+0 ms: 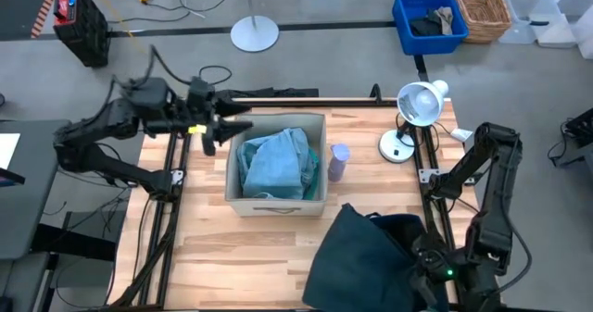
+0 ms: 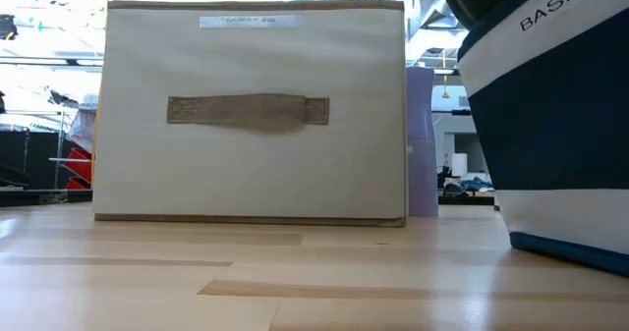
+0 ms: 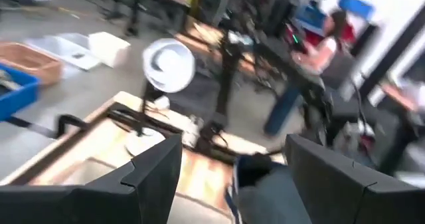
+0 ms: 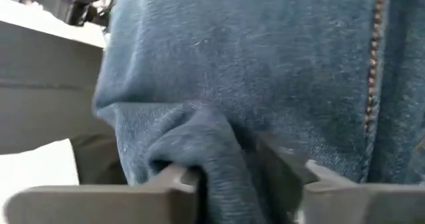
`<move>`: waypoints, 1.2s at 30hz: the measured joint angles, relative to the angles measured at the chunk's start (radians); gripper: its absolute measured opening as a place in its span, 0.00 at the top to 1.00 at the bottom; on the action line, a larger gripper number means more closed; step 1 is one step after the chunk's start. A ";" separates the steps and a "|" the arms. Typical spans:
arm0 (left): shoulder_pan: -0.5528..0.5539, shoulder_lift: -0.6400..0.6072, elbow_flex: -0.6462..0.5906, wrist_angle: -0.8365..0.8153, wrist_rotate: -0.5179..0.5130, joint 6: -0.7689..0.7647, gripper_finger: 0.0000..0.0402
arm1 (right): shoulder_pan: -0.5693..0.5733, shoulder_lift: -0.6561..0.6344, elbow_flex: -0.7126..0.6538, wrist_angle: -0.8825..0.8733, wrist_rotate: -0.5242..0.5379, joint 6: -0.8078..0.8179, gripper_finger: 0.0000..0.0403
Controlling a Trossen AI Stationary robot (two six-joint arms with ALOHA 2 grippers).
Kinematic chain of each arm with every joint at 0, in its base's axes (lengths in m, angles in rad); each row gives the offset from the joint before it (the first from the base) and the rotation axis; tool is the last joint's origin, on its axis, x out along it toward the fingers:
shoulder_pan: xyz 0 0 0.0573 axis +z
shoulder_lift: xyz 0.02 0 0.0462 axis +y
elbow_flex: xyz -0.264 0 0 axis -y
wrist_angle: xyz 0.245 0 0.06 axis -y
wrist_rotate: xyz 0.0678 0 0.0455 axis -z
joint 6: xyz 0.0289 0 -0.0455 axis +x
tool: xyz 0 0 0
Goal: Sort clothes
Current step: Put the black pants into the blue laundry bin
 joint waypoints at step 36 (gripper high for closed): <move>-0.306 0.272 0.000 0.195 0.120 0.075 0.35 | -0.117 -0.017 0.364 -0.430 -0.523 -0.471 0.35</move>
